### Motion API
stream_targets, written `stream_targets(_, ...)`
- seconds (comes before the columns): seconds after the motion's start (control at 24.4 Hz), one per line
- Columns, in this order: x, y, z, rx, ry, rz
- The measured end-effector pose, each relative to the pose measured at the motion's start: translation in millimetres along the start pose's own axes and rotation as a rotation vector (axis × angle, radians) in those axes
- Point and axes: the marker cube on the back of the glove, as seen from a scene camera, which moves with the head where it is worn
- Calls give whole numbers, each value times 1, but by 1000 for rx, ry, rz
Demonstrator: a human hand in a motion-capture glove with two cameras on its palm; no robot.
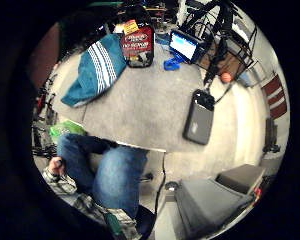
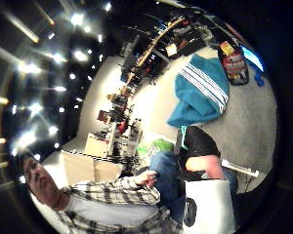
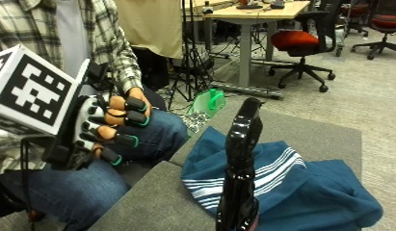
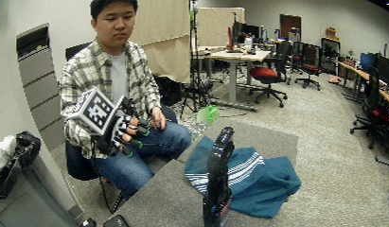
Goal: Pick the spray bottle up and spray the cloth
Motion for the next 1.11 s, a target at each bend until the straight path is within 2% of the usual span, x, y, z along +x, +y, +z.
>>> stream_targets(0.16,27,-50,-5,35,-146,26)
stream_targets(0.41,62,-104,-10,2,-258,32)
stream_targets(0.61,78,-154,25,129,-479,167)
stream_targets(1.11,84,-202,45,235,-574,144)
